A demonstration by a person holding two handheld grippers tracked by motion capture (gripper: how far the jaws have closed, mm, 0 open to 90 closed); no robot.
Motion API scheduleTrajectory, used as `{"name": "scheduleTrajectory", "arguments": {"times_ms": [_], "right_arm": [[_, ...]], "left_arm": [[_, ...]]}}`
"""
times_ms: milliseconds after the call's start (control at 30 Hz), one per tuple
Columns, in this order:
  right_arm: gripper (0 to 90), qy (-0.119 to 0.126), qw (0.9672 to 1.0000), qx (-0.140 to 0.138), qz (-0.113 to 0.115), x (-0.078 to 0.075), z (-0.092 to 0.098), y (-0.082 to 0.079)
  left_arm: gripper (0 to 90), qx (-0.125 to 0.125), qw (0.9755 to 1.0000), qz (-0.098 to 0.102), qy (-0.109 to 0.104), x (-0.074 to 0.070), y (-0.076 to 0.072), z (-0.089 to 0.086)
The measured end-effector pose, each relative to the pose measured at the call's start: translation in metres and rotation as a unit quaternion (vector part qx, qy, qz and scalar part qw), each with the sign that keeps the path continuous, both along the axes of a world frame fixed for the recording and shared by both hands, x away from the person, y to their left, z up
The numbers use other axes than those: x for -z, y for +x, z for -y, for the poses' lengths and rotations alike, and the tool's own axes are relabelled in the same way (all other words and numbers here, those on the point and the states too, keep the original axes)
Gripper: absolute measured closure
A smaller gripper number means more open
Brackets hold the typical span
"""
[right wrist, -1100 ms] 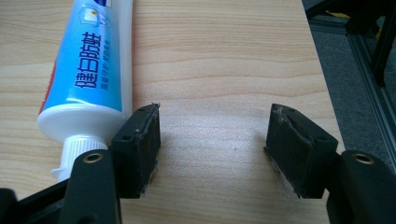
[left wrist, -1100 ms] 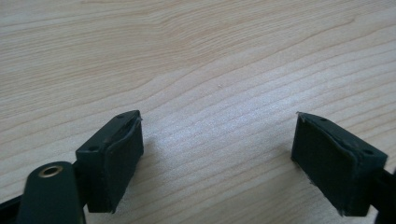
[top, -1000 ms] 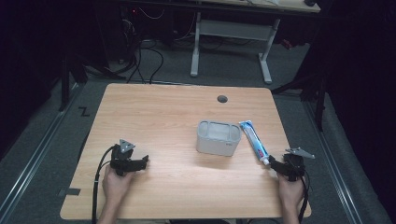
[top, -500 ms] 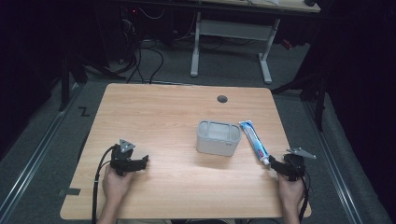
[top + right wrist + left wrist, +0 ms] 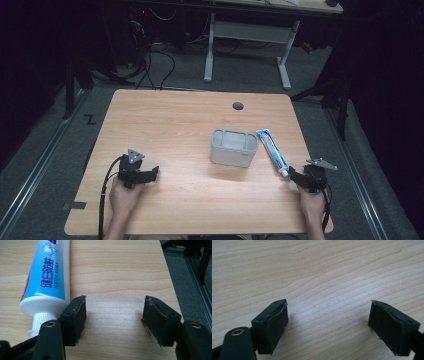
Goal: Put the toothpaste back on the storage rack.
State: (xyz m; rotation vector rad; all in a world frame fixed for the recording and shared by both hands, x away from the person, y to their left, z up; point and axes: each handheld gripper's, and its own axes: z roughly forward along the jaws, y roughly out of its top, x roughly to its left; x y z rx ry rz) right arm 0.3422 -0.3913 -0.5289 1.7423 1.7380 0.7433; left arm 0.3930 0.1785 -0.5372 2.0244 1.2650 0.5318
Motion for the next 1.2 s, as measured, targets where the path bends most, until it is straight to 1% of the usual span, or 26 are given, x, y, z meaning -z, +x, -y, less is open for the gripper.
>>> {"name": "scheduleTrajectory", "arguments": {"times_ms": [133,200,300,433,467,600,700,733,800,967,1067,1200], "right_arm": [[42.4,-0.011,0.9996,0.004,0.024,-0.001,-0.001,-0.007],[42.4,-0.004,0.9996,0.005,0.029,-0.001,-0.001,-0.009],[41.2,0.001,0.9996,0.0,0.03,-0.002,0.0,-0.011],[39.9,0.03,0.9991,-0.011,0.028,-0.003,0.0,-0.013],[39.0,0.033,0.9988,-0.014,0.032,-0.003,0.0,-0.013],[35.4,0.033,0.9986,-0.018,0.037,-0.007,-0.001,-0.017],[37.9,0.042,0.9983,-0.025,0.034,-0.01,-0.001,-0.02],[39.0,0.039,0.9983,-0.027,0.034,-0.01,-0.002,-0.022],[40.3,0.039,0.9981,-0.03,0.037,-0.011,-0.002,-0.025],[42.2,0.052,0.9969,-0.039,0.044,-0.013,-0.004,-0.03],[42.2,0.047,0.9965,-0.049,0.05,-0.014,-0.007,-0.032],[41.5,0.041,0.9961,-0.058,0.051,-0.016,-0.01,-0.035]], "left_arm": [[16.6,-0.001,1.0,0.0,0.001,0.0,0.0,0.0],[16.8,-0.002,1.0,0.0,0.0,0.0,0.0,0.0],[16.9,-0.003,1.0,0.0,0.0,0.0,-0.001,-0.001],[17.6,-0.004,1.0,0.0,-0.001,0.0,-0.001,-0.001],[17.7,-0.004,1.0,0.0,-0.001,0.0,-0.001,-0.001],[17.7,-0.005,1.0,0.0,-0.001,0.0,-0.001,-0.001],[17.7,-0.005,1.0,0.0,-0.001,0.0,-0.001,-0.001],[17.7,-0.005,1.0,0.0,-0.001,0.0,-0.001,-0.001],[17.7,-0.004,1.0,0.0,-0.001,0.0,-0.001,-0.001],[17.7,-0.005,1.0,0.0,-0.001,0.0,-0.001,-0.001],[17.7,-0.005,1.0,0.0,-0.001,0.0,-0.001,-0.001],[17.8,-0.005,1.0,0.0,-0.001,0.0,-0.001,-0.001]]}}
